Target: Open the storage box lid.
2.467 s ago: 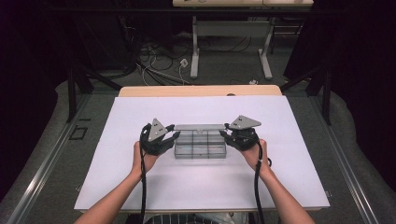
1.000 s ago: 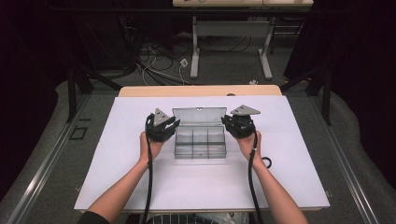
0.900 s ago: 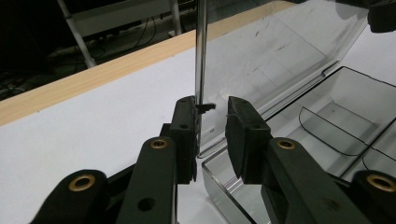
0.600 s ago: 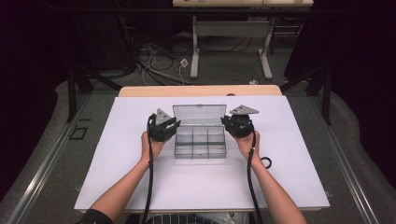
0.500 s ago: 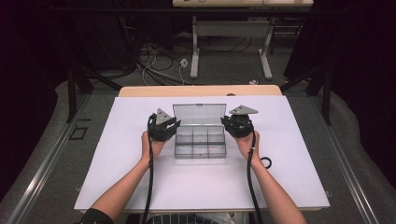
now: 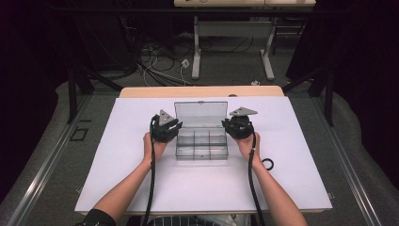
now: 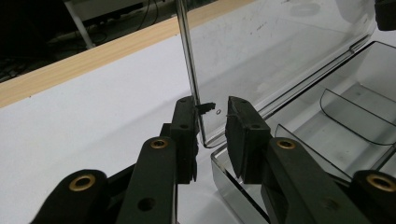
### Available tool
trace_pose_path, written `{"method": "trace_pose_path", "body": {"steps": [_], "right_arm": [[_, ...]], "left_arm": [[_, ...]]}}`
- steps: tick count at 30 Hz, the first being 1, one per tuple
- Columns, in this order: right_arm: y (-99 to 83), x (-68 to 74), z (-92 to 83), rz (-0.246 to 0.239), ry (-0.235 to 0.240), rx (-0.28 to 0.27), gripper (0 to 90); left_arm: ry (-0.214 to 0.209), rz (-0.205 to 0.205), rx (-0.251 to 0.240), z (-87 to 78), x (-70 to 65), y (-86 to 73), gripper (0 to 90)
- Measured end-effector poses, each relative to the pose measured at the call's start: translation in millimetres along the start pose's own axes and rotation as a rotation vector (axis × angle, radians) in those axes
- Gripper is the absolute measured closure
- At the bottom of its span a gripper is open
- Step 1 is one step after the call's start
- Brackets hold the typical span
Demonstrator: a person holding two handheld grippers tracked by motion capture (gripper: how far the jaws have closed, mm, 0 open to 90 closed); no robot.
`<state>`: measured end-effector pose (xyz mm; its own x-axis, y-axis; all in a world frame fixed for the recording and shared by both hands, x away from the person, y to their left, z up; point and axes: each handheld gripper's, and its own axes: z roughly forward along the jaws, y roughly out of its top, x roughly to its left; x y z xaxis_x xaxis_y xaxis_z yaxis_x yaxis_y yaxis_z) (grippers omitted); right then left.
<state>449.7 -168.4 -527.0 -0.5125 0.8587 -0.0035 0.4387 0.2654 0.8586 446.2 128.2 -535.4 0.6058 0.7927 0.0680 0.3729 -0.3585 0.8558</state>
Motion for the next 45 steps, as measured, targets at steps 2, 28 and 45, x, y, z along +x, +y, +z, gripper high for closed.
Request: {"method": "trace_pose_path", "body": {"steps": [2,28,45], "right_arm": [[-1.3,0.9,1.4,-0.001,-0.006,0.004,78.6],[-6.5,0.8,7.7,0.002,-0.019,0.021,75.9],[-9.9,-2.3,-21.0,-0.068,0.018,0.078,45.3]], "left_arm": [[-0.001,-0.002,0.003,0.9,0.2,-0.7,73.0],[0.033,0.005,0.021,5.5,-1.0,-4.7,71.1],[0.024,0.056,0.043,-42.3,-0.7,-23.2,35.6]]}}
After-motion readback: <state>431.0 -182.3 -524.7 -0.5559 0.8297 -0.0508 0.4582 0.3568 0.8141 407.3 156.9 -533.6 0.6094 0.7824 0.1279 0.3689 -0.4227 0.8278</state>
